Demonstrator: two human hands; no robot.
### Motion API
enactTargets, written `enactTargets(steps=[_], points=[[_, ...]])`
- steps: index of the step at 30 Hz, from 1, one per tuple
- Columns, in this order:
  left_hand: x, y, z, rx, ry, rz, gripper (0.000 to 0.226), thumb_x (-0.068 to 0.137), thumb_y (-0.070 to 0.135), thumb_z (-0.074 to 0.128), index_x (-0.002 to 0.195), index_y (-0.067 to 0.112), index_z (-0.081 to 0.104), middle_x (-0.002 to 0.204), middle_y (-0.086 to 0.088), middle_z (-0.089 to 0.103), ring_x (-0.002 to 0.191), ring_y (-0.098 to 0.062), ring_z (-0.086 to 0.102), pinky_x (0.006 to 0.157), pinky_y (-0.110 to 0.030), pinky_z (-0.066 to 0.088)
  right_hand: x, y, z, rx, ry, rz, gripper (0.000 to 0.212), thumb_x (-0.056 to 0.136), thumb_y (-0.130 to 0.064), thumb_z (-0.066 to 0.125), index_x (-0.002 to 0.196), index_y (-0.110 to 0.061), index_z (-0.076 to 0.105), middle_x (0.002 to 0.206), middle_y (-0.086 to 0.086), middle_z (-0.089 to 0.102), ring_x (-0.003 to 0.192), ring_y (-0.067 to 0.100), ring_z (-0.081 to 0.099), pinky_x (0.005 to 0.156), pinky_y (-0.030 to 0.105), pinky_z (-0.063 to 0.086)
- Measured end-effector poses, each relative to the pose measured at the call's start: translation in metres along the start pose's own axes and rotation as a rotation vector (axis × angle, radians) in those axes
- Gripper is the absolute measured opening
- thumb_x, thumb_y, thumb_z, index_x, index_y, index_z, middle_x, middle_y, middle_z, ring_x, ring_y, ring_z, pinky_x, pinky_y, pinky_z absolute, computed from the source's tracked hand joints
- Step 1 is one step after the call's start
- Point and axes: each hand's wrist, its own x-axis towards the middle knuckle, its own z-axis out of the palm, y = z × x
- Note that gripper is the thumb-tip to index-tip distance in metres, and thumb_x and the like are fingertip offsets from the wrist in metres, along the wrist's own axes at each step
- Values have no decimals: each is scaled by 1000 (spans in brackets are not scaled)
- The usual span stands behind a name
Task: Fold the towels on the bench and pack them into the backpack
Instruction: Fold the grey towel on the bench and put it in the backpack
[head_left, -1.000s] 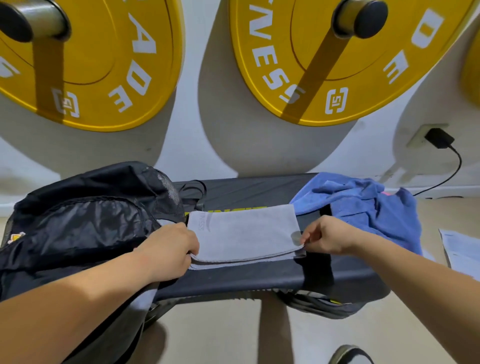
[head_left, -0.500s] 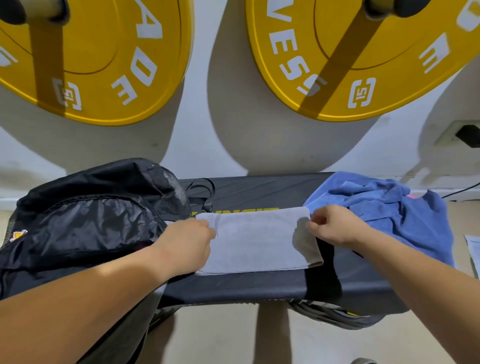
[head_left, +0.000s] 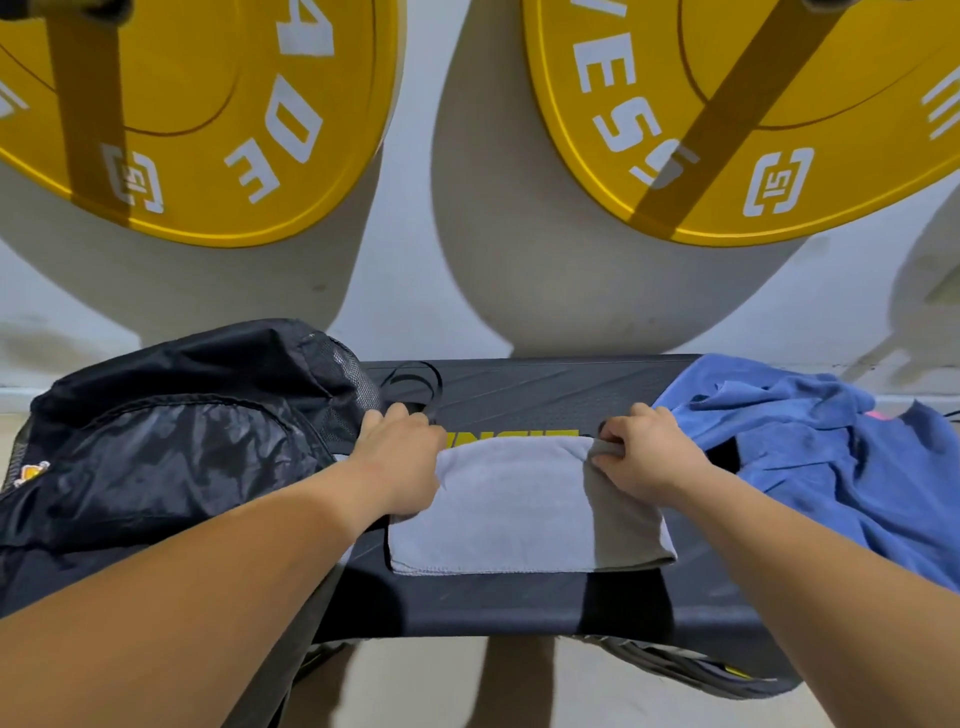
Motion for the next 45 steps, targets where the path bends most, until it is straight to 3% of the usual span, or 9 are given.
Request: enactTargets(steps=[4, 8, 11, 15, 21, 27, 34, 40, 45], points=[[2, -6, -16, -232, -66, -62, 18, 75, 27, 63, 73, 23, 46, 82, 7, 52, 86, -23, 51, 79, -34, 35, -9, -1, -19, 223, 73, -22, 8, 87, -28, 64, 84, -21, 67, 86, -6, 54, 87, 20, 50, 72, 32, 45], [8, -6, -36, -790, 85, -251, 7, 72, 18, 64, 73, 17, 58, 73, 3, 63, 71, -20, 59, 58, -25, 42, -25, 6, -35, 766, -138, 222, 15, 87, -17, 68, 80, -9, 58, 70, 3, 60, 62, 19, 55, 55, 30, 45], [24, -6, -46, -951, 204, -318, 11, 76, 9, 63, 87, 12, 64, 81, -1, 67, 75, -22, 61, 64, -28, 46, -42, 12, -39, 1016, -347, 395, 8, 95, -12, 65, 95, -6, 61, 79, 13, 67, 65, 25, 67, 60, 39, 61], [61, -4, -74, -748, 284, -200, 29, 88, 12, 65, 116, 19, 63, 110, -7, 69, 103, -30, 65, 87, -32, 51, -53, 8, -36, 1172, -647, 446, 24, 103, -17, 56, 115, 2, 64, 91, 16, 76, 73, 29, 76, 63, 40, 63], [80, 34, -94, -592, 367, -66, 53, 93, 12, 60, 144, 22, 50, 133, -3, 62, 121, -27, 59, 103, -42, 49, -65, -4, -10, 812, -787, 441, 25, 101, -27, 51, 94, -2, 52, 82, 23, 72, 62, 31, 71, 53, 35, 59], [-4, 71, -34, -480, 148, 202, 24, 90, 29, 62, 112, 23, 70, 117, 3, 67, 104, -20, 65, 94, -34, 52, -72, -11, -11, 446, -657, 352, 32, 95, -33, 50, 95, -3, 62, 67, 16, 69, 46, 26, 61, 51, 30, 55], [-80, 100, 5, -85, -74, 426, 27, 93, 40, 55, 104, 16, 58, 113, -4, 51, 104, -26, 50, 81, -46, 52, -84, -19, -22, 299, -817, 265, 19, 85, -24, 45, 84, -11, 58, 65, 11, 69, 47, 25, 56, 59, 29, 50], [-91, 92, 27, 25, 27, 435, 17, 84, 7, 53, 98, 13, 60, 114, -5, 51, 104, -29, 52, 72, -45, 51, -99, -30, -18, -155, -268, -119, 26, 91, -47, 50, 89, -22, 54, 93, 0, 59, 82, 28, 56, 73, 34, 46], [-93, 101, 21, 27, 39, 314, 19, 90, 11, 48, 105, 12, 59, 115, -7, 49, 108, -28, 48, 73, -37, 35, -110, -40, 6, -72, -254, -389, 40, 86, -62, 60, 94, -25, 48, 105, -2, 54, 99, 22, 54, 80, 38, 50]])
